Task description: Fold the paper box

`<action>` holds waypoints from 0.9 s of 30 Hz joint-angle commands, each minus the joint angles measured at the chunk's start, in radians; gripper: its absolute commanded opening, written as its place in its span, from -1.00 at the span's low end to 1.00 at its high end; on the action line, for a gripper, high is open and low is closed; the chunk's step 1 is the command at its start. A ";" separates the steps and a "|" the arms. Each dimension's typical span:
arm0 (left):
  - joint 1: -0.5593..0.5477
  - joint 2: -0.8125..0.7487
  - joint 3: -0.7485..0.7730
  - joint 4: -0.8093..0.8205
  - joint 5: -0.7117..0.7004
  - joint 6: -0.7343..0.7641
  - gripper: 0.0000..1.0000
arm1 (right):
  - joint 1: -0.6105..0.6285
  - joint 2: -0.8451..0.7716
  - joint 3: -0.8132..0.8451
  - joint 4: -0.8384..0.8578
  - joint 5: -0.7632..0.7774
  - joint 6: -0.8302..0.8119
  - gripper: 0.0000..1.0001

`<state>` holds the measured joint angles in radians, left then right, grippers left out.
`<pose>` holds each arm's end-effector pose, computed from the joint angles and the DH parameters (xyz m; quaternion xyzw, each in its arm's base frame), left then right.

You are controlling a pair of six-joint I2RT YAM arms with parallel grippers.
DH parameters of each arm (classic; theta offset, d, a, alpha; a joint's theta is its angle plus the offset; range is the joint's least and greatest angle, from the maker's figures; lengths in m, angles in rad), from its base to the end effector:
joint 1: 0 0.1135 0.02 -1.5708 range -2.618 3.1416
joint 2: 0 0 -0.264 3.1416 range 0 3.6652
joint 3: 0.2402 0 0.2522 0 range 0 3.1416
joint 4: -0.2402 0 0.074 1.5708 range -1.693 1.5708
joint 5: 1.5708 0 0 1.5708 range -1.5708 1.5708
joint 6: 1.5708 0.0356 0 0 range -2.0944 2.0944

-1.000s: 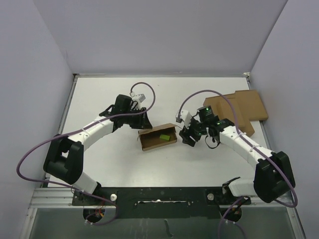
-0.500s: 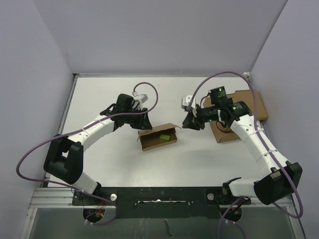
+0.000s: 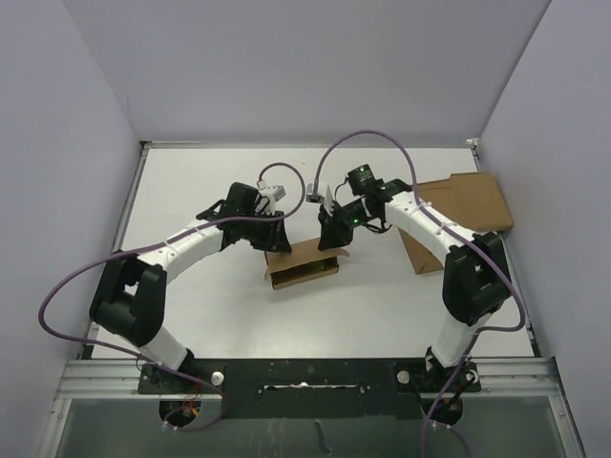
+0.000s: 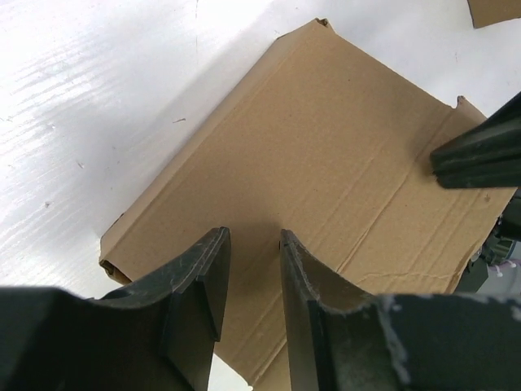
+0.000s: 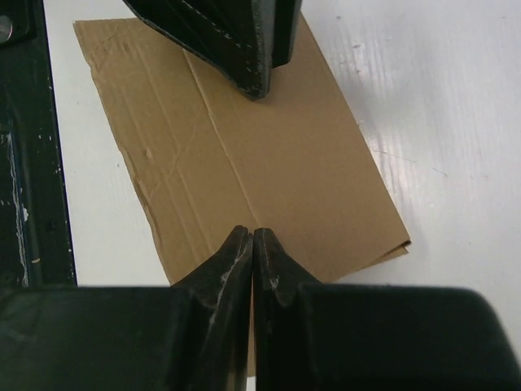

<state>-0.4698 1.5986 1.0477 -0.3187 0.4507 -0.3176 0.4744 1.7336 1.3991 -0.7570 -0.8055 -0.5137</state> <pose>0.2925 -0.1659 0.2193 0.1461 0.9069 -0.3222 0.2287 0.3080 0.1870 0.2627 -0.5057 0.7427 0.3764 0.2258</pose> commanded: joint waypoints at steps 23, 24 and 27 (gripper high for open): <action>-0.008 0.102 0.063 -0.097 0.007 0.029 -0.46 | 0.054 0.120 -0.100 0.104 0.083 0.044 -0.95; -0.008 0.095 0.063 -0.092 0.008 0.029 -0.46 | 0.052 0.116 -0.100 0.102 0.069 0.041 -0.94; -0.003 0.048 0.047 -0.041 0.023 0.029 -0.44 | 0.041 0.082 -0.107 0.102 -0.004 0.029 -0.83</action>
<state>-0.4698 1.6829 1.0687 -0.3927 0.4576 -0.3103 0.5285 1.8503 1.2919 -0.6804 -0.7448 -0.4774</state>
